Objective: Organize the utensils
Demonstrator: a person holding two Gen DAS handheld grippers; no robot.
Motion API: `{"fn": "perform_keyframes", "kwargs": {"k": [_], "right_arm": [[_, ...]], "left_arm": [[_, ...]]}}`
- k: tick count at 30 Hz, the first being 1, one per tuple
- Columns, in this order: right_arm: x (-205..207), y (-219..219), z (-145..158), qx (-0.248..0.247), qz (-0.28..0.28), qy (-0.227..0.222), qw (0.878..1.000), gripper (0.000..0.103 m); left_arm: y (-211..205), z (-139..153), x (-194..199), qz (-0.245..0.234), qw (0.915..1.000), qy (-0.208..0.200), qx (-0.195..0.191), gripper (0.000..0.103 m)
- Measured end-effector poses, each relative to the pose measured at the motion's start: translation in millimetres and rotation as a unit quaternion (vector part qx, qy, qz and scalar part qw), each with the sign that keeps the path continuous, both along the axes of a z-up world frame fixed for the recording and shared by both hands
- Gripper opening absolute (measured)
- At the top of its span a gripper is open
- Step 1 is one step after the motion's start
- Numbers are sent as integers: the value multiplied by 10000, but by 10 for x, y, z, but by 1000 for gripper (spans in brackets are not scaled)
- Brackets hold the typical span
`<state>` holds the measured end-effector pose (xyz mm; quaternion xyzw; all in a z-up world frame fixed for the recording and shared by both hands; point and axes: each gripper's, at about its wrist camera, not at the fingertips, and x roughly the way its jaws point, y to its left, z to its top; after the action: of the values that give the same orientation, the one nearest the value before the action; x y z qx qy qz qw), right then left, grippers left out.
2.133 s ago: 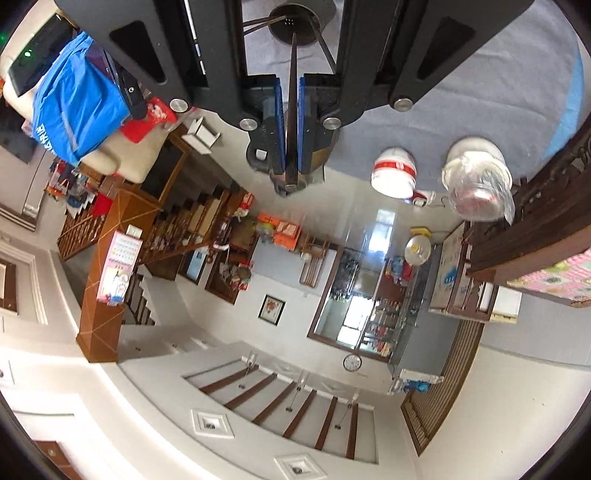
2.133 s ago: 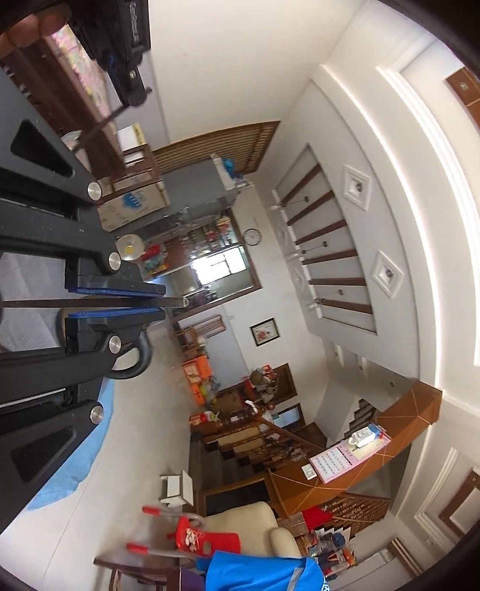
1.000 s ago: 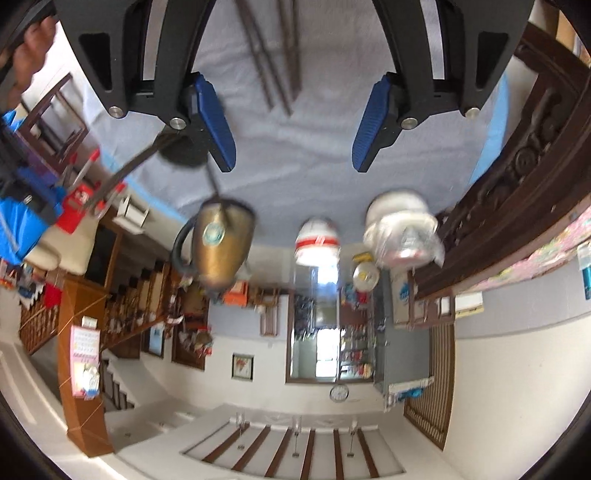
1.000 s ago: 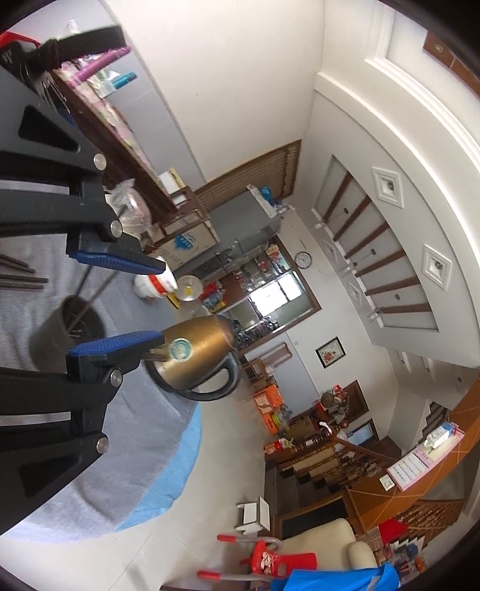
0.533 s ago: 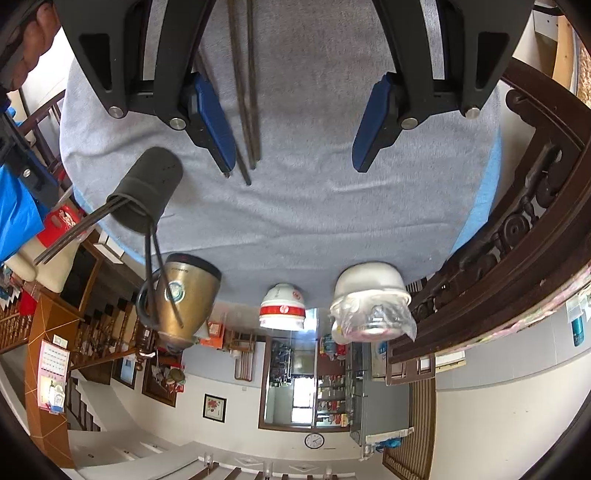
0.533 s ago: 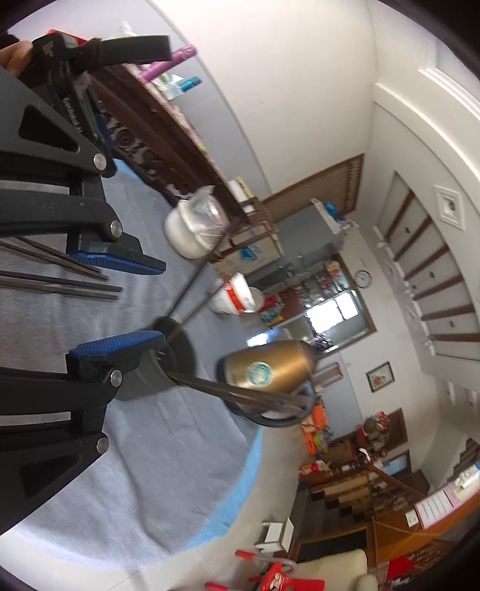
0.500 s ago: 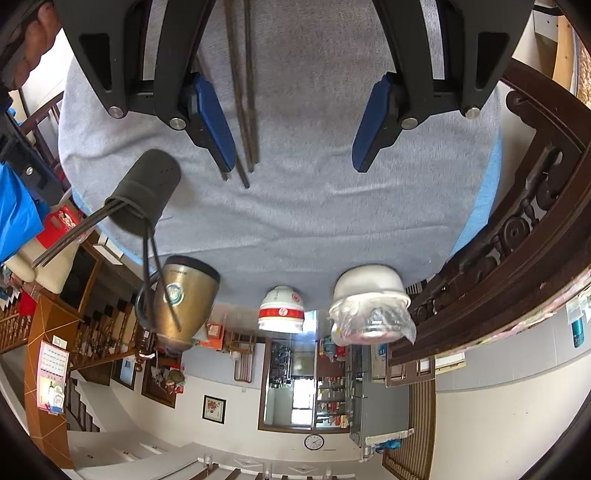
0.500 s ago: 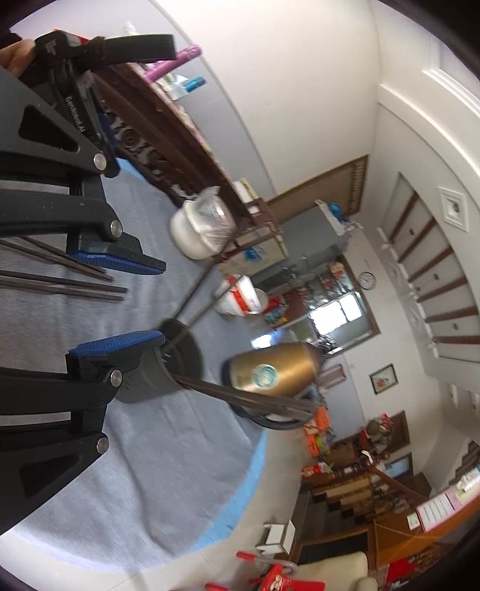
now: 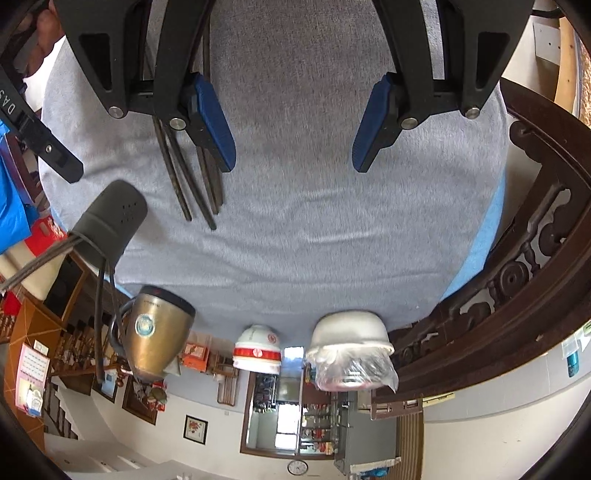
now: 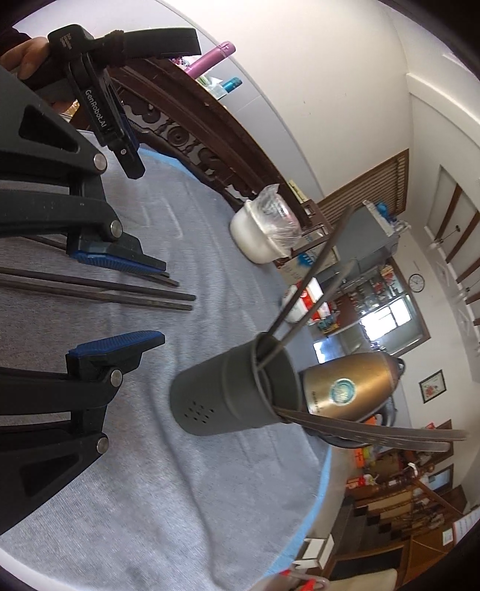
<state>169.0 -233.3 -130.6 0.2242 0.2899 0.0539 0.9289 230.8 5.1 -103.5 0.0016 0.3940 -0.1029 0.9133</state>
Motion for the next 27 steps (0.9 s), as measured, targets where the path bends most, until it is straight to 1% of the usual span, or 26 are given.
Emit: {"fn": "perform_keyframes", "kwargs": {"k": [5,6,8,10,14,17,18,20,21,22,25,27], "right_arm": [[77,21,-82,0,55,291,9996,35],[109,32,-102,-34,62,388,9992,33],[200,65,-141,-92,140,615,9980,32],[332,133,-168,-263,229,855,9957,30],[608,264,-217,-517,438,1185,9906,23],[842,352,-287,-614,550,1464,9858,19],[926,383,-312,-668,574,1532,9843,17],[1027,444,-352,-823,590,1648,9811,17],[1083,472,-391,-894,600,1749,9787,13],[1140,491,-433,-952,579,1867,9761,11],[1193,478,-528,-940,547,2115,9713,8],[1162,453,-521,-998,486,2108,9712,7]], "left_arm": [[-59,-109,16,-142,9997,221,24,66],[-66,-126,24,-167,9995,264,5,66],[-85,-153,36,-238,9990,365,-50,66],[-113,-176,43,-315,9984,457,-73,66],[-143,-199,69,-473,9965,666,-190,66],[-115,-191,69,-526,9954,758,-272,66],[-99,-192,71,-534,9951,782,-293,65],[-64,-191,66,-574,9941,848,-354,60],[-53,-195,63,-617,9933,902,-382,55],[-49,-204,67,-674,9922,969,-403,52],[-48,-220,72,-844,9890,1117,-472,51],[-74,-218,86,-1005,9863,1204,-521,51]]}}
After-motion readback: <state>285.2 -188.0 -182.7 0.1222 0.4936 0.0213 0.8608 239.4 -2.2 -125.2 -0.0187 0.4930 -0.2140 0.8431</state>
